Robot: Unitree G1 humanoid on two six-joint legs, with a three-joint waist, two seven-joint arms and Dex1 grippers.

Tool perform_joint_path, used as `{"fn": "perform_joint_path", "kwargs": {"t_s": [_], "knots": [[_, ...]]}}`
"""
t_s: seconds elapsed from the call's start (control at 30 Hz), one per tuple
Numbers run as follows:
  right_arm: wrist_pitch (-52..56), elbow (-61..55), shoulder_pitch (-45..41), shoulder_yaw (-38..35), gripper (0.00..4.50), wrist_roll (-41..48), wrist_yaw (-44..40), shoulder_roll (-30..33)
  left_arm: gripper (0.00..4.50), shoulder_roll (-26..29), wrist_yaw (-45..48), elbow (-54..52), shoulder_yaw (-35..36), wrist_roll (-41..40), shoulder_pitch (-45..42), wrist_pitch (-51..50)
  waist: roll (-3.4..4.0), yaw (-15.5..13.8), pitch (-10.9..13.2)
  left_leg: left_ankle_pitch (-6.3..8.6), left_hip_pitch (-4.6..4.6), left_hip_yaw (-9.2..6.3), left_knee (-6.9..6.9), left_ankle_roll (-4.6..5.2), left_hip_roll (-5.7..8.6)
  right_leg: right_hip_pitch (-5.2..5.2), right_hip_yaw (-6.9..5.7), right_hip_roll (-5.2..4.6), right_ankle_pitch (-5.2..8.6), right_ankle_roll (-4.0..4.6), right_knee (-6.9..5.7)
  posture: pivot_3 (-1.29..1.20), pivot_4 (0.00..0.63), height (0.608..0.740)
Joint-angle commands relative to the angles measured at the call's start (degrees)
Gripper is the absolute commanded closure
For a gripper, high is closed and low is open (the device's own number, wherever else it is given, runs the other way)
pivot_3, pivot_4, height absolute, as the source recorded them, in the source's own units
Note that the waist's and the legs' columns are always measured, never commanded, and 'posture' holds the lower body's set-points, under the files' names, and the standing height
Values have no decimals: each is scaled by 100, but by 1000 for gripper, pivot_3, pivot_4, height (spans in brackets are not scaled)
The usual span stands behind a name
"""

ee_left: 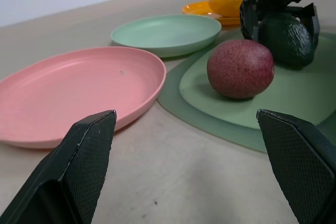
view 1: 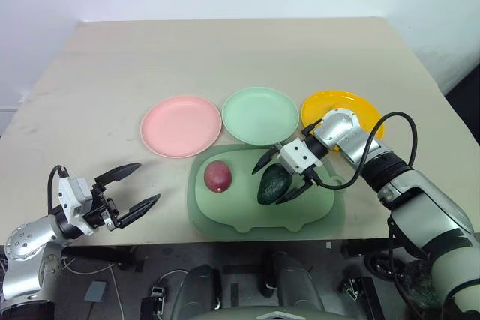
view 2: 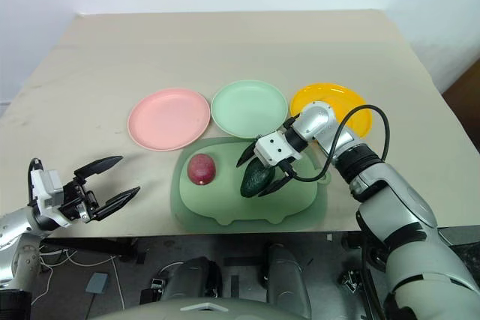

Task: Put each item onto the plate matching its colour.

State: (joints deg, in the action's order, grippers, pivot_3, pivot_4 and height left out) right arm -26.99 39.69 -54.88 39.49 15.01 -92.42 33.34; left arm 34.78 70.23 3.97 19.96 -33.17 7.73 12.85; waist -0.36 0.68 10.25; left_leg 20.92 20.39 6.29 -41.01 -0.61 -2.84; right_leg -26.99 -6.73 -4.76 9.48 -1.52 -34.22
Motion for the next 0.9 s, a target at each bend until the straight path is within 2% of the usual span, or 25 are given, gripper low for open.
{"fn": "perform_joint_path", "kwargs": {"t_s": [0.03, 0.2, 0.33, 0.43, 0.57, 0.8, 0.9], "knots": [[-52, -72, -96, -249, 1143, 45, -8, -30, 0, 30, 37, -4, 147, -77, -56, 101, 0, 3, 0, 0, 0, 0, 0, 0, 0, 0, 0, 0, 0, 0, 0, 0, 150, 733], [837, -616, -29, -521, 1168, 588, -8, 139, 0, 52, 156, 207, 135, -66, -205, 145, 1, 7, 1, -1, 0, 0, 0, -2, 0, 0, 0, 0, 0, 0, -1, 0, 150, 733], [1950, -558, -275, -1378, 1168, 900, 196, -202, 0, 56, 214, 302, 110, -58, -303, 148, 2, 5, 1, -1, 0, -1, 0, -2, -1, 0, -1, 0, -1, 1, -1, 0, 150, 733], [2384, 398, -803, -1759, 1168, 398, 1242, -621, 0, 45, 230, 338, 78, -38, -386, 136, 4, 26, 1, -1, 0, -1, 0, -2, -1, -3, -1, 1, -3, 4, -3, 0, 150, 733], [2213, 1463, -1190, -1915, 1168, -381, 2364, -993, 0, 34, 210, 329, 33, -12, -479, 96, 5, 19, 0, -5, 7, 4, 4, -9, -2, -13, -1, 3, -6, 9, -9, 0, 150, 733], [2072, 2296, -1398, -2183, 1168, -1022, 3073, -1281, 0, 25, 135, 217, -8, -12, -505, 20, 6, 32, 1, -7, 19, 6, 5, -13, 2, -16, -2, -1, -7, 7, -5, 0, 150, 733], [2137, 2463, -1424, -2287, 221, -1191, 3203, -1340, 0, 23, 125, 199, -30, -17, -520, 1, 7, 48, 1, -7, 15, 6, 5, -14, -1, -16, -2, 2, -7, 7, -5, 0, 150, 733]]}}
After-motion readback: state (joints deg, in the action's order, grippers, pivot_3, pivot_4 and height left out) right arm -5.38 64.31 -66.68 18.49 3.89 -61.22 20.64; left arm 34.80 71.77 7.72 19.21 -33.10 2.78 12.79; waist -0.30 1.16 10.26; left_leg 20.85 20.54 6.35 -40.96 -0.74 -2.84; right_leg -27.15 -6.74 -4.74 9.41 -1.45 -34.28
